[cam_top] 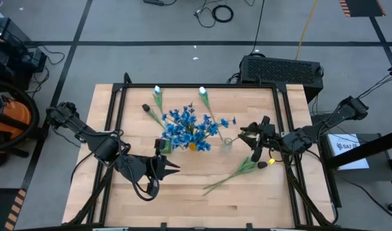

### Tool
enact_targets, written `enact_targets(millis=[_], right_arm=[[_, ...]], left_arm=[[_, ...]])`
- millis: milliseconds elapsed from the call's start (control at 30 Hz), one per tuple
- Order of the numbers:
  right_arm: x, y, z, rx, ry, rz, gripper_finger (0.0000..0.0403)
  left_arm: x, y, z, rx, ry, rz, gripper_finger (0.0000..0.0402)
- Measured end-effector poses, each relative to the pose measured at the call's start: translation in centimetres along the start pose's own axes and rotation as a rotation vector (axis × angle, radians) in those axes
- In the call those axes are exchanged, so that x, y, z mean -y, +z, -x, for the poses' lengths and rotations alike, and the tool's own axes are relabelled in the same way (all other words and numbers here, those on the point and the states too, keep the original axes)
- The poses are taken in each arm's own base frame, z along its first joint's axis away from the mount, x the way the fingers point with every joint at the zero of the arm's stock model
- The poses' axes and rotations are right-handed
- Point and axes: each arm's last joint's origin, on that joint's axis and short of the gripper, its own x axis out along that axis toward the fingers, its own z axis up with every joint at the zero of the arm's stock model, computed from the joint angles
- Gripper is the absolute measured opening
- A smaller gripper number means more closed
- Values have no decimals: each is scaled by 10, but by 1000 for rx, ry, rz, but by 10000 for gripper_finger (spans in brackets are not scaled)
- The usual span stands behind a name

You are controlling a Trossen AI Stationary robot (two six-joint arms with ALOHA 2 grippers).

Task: Sort flowers into vase by color
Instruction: Put the bottom left black flower into the transparent vase

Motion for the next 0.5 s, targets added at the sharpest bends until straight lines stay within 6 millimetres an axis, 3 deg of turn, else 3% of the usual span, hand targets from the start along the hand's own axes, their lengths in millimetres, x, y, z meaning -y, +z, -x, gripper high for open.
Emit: enact_targets(millis=[233,500], right_arm=[[0,8,12,-93,38,2,166],[5,17,24,-167,30,-44,159]], left_arm=[[2,-9,-4,-85,-3,19,52],[24,-38,-34,-170,-40,12,52]])
